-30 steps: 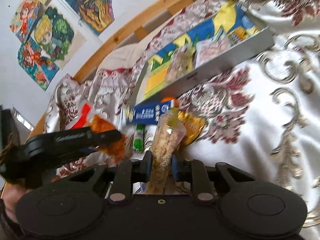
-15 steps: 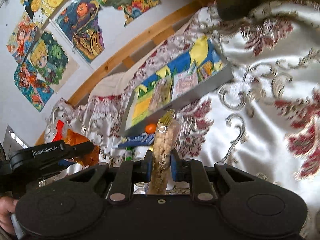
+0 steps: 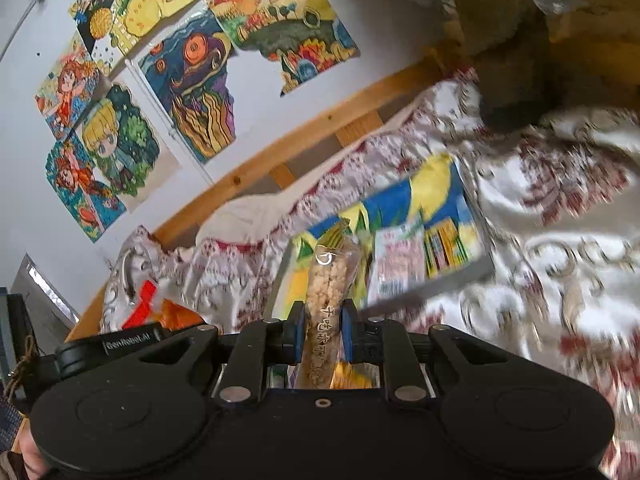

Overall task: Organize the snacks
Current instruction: 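Carry the orange packet in the left tool into the tray while the right tool carries the puffed-rice bar there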

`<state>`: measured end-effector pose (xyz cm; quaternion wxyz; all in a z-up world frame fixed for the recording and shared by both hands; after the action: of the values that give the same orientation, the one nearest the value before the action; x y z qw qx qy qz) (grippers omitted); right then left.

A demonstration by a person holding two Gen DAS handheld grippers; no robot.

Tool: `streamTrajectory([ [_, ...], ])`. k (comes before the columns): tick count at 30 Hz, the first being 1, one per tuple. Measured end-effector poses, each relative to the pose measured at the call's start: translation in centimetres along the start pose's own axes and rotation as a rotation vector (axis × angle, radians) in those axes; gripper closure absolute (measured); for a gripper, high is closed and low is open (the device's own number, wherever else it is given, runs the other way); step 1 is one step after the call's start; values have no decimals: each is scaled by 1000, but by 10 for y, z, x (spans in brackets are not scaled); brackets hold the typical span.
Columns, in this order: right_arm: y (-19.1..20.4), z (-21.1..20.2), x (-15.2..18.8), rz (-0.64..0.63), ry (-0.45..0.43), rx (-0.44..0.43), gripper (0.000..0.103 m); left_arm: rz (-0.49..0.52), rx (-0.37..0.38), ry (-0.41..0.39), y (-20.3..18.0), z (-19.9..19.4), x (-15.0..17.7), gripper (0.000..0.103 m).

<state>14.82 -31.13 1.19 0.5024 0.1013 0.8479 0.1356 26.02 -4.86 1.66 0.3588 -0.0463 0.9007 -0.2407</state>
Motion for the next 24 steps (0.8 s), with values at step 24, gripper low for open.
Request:
streamTrajectory([
  [24, -88, 168, -15, 135, 58, 0, 83, -38, -66, 162, -9, 202, -39, 66],
])
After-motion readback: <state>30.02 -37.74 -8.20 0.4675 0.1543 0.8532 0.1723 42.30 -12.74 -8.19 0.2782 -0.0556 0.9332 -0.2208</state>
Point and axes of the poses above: each gripper's, at about its wrist camera, not at the fingertips, and z roughly the way its jaws point, y to its left, x to its underside, the point moved 2 cm from there along z, roughly the way its jaws point, and after that the axes turned 15 degrees about -z, right-handed, at the moved point
